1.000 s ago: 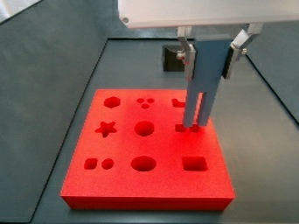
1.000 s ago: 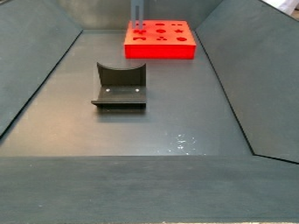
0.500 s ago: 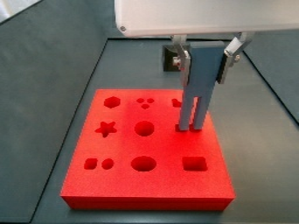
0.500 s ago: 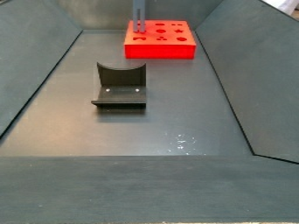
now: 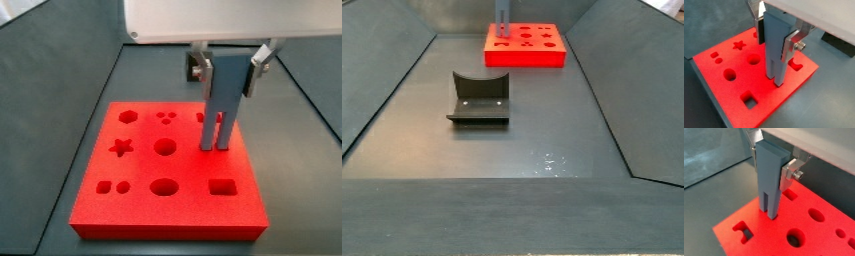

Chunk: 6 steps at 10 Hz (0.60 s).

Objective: Pick up the double-square object. Move up. Rotate the double-square object. Place the double-square object on the fixture. Regrasp the double-square object. Move to above the board. Insert the double-square object.
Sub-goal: Insert the double-square object.

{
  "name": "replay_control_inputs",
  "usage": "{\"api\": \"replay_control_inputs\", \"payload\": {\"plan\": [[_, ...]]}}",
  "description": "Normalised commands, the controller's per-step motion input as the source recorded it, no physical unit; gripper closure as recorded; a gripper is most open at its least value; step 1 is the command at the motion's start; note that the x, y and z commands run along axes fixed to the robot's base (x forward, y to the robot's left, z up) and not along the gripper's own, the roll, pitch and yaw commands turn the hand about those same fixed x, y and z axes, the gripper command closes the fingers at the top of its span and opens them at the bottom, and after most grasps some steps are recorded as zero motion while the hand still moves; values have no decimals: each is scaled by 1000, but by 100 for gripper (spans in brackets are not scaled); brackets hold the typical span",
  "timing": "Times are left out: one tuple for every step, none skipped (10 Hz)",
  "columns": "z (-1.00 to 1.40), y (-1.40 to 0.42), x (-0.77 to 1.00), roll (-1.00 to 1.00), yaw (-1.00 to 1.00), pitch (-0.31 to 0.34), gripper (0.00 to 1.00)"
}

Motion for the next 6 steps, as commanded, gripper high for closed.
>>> {"api": "replay_control_inputs", "payload": {"plan": [[-117,-31,-180,-17,0,0,100],[-166,-94,-57,-41,0,-3,100],[-349,-166,0,0,0,-10,100],[-420,-180,120,0,-46,0,100],[-451,-177,174,0,-126,0,100],[-434,-129,169,0,-123,0,100]]}}
